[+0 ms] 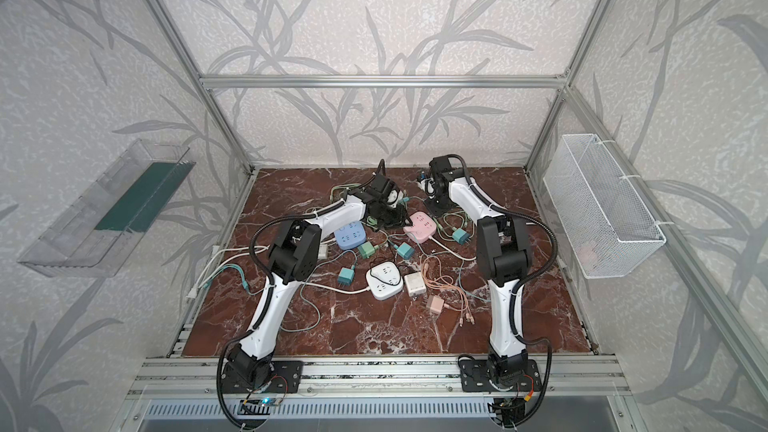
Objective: Pull the plug off the socket
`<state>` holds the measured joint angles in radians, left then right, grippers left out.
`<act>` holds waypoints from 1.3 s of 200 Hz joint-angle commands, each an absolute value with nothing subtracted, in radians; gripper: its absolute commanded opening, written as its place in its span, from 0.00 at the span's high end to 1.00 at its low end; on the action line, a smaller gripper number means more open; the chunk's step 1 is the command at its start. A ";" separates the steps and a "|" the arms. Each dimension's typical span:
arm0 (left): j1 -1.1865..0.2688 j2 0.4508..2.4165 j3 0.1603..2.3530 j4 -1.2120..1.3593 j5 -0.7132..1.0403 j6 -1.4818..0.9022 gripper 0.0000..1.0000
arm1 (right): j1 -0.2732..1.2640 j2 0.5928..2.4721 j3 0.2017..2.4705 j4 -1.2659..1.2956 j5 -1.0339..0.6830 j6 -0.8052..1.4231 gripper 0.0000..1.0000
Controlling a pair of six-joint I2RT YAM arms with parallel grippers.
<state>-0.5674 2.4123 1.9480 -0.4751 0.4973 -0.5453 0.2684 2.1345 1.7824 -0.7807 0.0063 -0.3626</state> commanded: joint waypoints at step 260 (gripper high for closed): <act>-0.583 2.424 1.868 -0.516 0.440 -0.548 0.56 | 0.265 2.312 1.979 -1.098 0.135 -0.329 0.69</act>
<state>-0.5674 2.3985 1.9137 -0.4316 0.4957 -0.5518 0.2665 2.2822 1.9514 -1.0573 0.1394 -0.3470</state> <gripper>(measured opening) 0.439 0.446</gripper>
